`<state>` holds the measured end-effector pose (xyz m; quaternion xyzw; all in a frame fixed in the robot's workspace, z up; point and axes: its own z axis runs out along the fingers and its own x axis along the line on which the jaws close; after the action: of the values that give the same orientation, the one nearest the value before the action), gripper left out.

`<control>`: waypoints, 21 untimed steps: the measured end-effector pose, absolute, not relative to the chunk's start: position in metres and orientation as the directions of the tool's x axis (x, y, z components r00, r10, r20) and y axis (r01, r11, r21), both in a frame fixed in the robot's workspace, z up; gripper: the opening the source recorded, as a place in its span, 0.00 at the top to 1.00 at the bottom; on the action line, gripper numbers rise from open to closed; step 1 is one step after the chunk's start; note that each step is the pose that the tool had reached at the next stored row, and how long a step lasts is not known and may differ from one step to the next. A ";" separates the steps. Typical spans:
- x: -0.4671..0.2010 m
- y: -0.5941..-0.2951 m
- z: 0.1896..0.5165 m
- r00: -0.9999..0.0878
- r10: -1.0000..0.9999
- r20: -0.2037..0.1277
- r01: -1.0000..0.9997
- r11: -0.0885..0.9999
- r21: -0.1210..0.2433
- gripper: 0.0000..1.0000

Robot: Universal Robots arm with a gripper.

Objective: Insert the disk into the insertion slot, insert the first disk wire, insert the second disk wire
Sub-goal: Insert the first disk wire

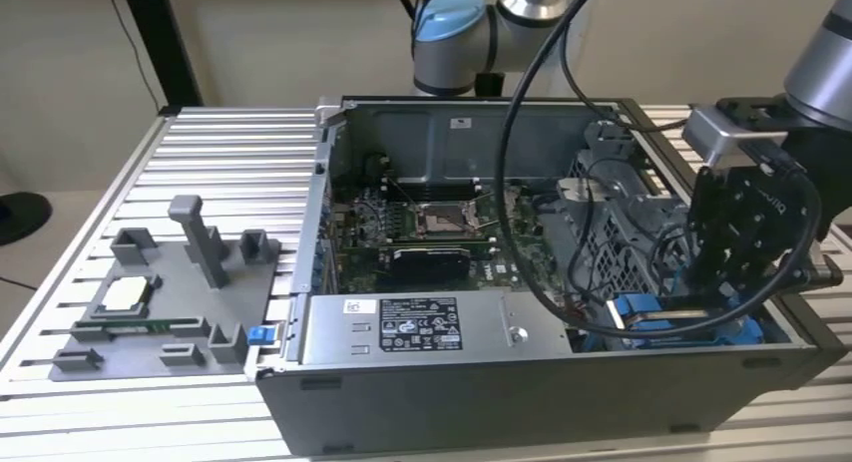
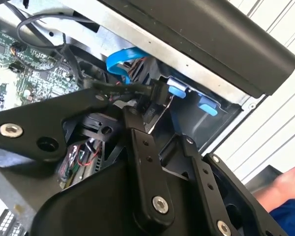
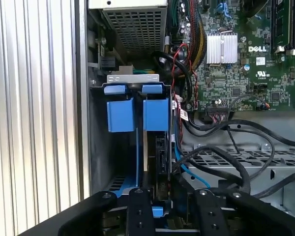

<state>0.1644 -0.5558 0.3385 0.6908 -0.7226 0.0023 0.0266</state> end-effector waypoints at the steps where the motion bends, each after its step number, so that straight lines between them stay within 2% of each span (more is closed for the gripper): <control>1: 0.164 -0.556 0.340 -0.044 -0.998 0.042 -0.998 0.046 0.036 0.00; 11: 0.164 -0.556 0.365 -0.043 -0.998 0.043 -0.997 0.045 0.057 0.00; 21: 0.165 -0.556 0.367 -0.043 -0.998 0.043 -0.997 0.045 0.059 0.00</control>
<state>0.1645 -0.5557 0.3668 0.6908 -0.7221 -0.0066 0.0359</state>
